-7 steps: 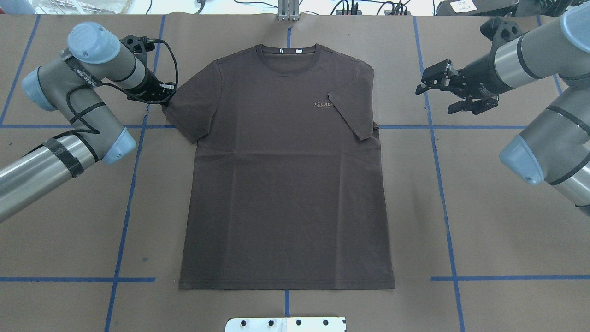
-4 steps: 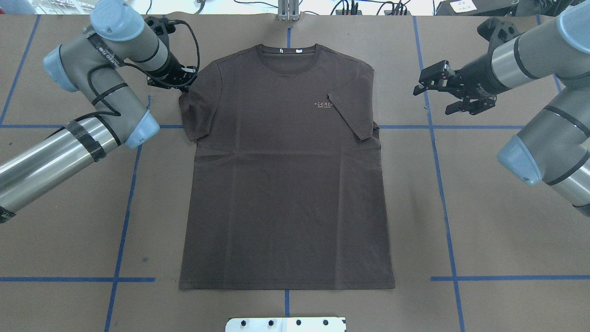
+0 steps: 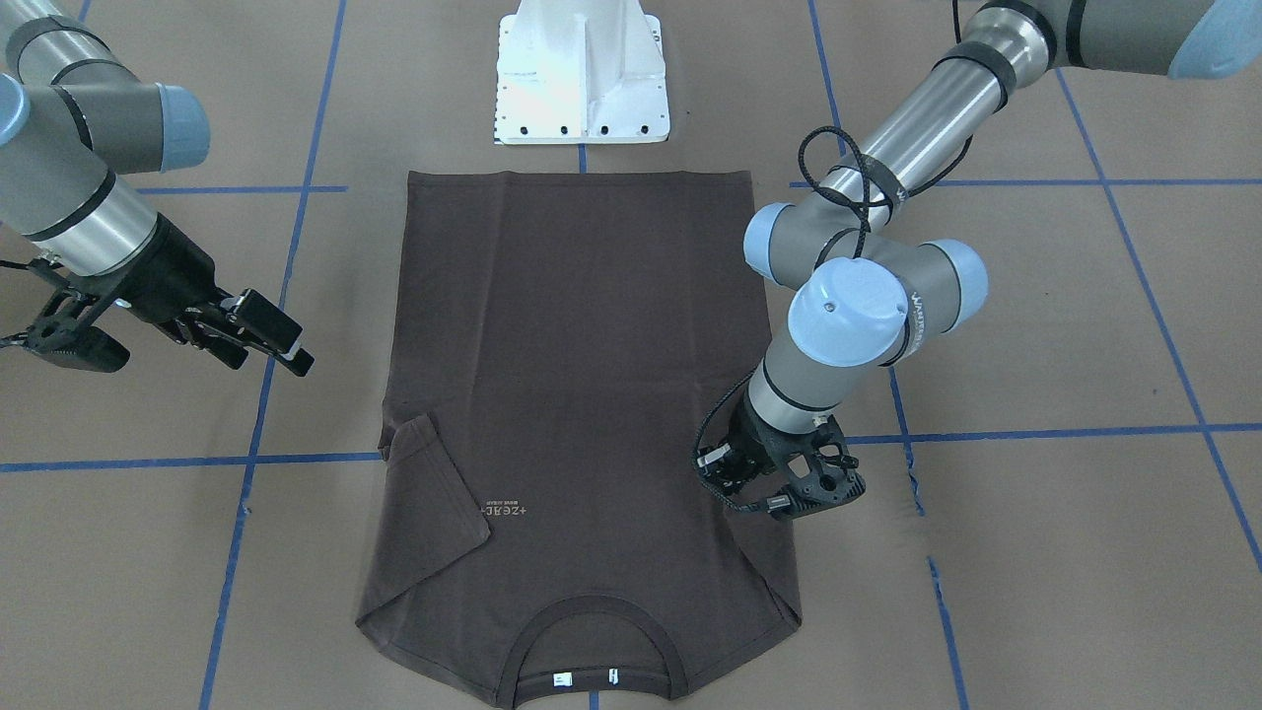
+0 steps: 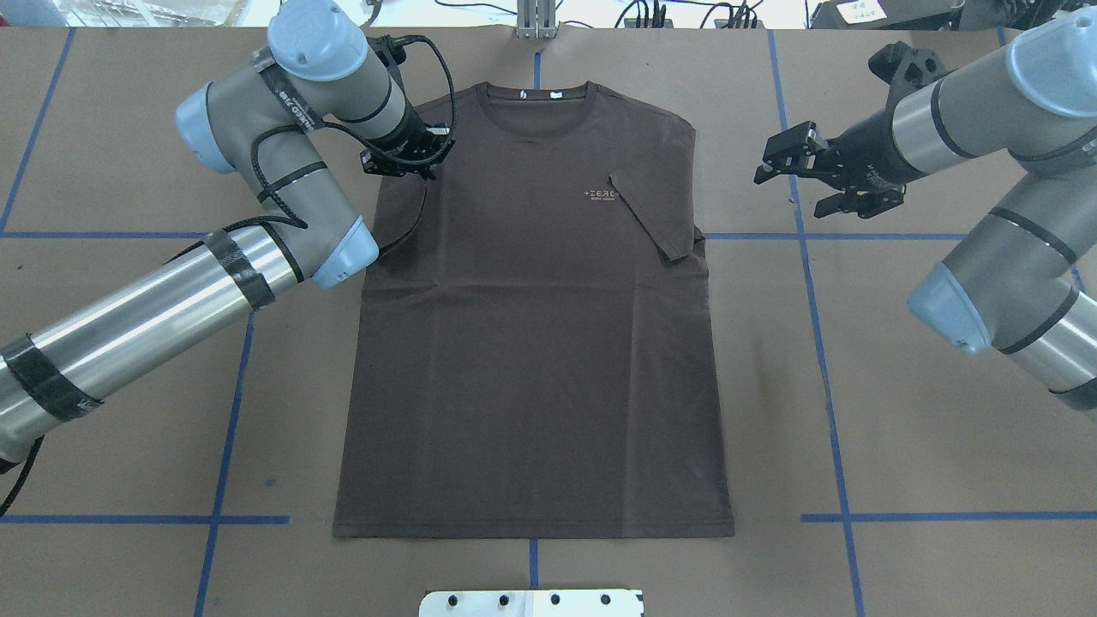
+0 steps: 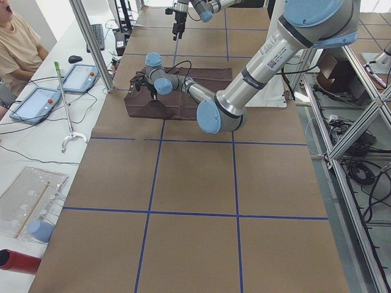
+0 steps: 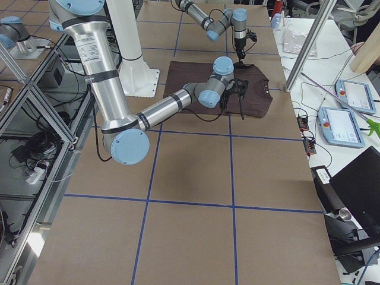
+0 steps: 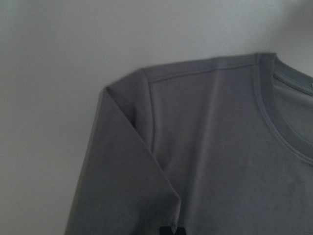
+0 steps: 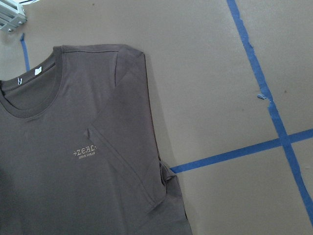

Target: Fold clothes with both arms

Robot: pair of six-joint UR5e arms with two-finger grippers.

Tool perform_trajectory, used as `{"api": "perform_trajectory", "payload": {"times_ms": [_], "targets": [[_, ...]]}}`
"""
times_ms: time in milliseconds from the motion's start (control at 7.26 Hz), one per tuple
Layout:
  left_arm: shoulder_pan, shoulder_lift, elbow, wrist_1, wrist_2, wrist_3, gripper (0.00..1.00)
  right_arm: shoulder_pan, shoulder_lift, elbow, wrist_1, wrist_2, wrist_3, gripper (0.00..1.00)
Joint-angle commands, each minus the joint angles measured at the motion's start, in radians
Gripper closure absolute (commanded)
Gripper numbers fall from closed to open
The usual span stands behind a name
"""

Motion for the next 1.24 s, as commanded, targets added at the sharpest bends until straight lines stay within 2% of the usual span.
{"api": "perform_trajectory", "payload": {"times_ms": [0,138,275,413,689,826,964,1102], "targets": [[0.012,-0.006,0.004,-0.007,0.026,-0.014,0.21,-0.022,0.004,-0.002,0.000,-0.027,0.004,0.00],[0.012,-0.014,-0.007,-0.006,0.025,-0.034,0.17,-0.045,0.006,0.000,0.000,-0.029,0.008,0.00],[0.012,0.003,-0.084,-0.004,0.019,-0.062,0.14,-0.092,0.021,0.019,0.000,-0.068,0.110,0.00],[0.035,0.062,-0.219,0.005,0.013,-0.100,0.12,-0.208,0.009,0.077,-0.002,-0.167,0.243,0.00],[0.076,0.260,-0.525,0.007,0.006,-0.134,0.12,-0.458,-0.057,0.200,-0.006,-0.366,0.475,0.00],[0.078,0.294,-0.584,0.010,0.008,-0.136,0.13,-0.597,-0.097,0.255,-0.082,-0.515,0.525,0.00],[0.078,0.305,-0.593,0.008,0.009,-0.137,0.12,-0.703,-0.099,0.304,-0.254,-0.579,0.628,0.06],[0.078,0.306,-0.591,0.008,0.009,-0.139,0.12,-0.792,-0.128,0.332,-0.323,-0.657,0.715,0.11]]}}
